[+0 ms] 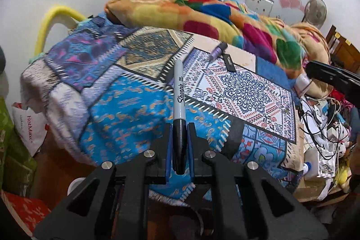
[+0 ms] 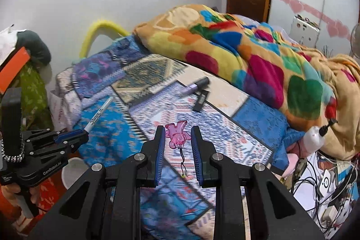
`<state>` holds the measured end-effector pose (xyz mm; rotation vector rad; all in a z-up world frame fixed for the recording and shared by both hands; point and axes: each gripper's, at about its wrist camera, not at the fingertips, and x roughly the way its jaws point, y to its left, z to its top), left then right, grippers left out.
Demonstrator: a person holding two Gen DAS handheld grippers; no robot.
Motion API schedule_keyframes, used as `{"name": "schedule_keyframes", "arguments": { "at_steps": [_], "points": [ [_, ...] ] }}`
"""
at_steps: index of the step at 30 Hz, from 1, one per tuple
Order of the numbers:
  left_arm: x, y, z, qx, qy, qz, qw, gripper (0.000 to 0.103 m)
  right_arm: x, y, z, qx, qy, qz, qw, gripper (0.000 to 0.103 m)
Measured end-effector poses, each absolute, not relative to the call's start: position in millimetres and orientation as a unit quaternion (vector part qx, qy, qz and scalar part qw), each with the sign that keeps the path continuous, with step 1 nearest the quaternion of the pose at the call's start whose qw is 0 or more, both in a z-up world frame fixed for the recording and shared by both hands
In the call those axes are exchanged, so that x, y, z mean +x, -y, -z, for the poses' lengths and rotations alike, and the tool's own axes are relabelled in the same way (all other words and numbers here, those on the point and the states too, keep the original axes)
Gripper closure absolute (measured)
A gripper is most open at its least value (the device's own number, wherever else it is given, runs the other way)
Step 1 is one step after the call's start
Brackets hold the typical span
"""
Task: Collect trash
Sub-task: 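Carry the marker and pink charm with both tools over the white bin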
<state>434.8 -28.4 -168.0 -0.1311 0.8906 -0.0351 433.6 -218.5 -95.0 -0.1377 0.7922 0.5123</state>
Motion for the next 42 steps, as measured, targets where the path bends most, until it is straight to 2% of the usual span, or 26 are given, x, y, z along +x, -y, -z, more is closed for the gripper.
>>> {"name": "schedule_keyframes", "arguments": {
  "at_steps": [13,22,42],
  "points": [
    [340,-44,140,-0.081,-0.406,-0.028,0.910,0.092,370,137,67,-0.084,-0.354,-0.315,0.877,0.082],
    [284,-100,142,-0.089,-0.383,-0.095,0.914,0.092,338,78,75,-0.090,-0.361,-0.366,0.853,0.082],
    [227,-214,245,-0.167,-0.437,-0.196,0.862,0.092,285,-72,173,-0.143,-0.452,-0.450,0.757,0.082]
  ]
}}
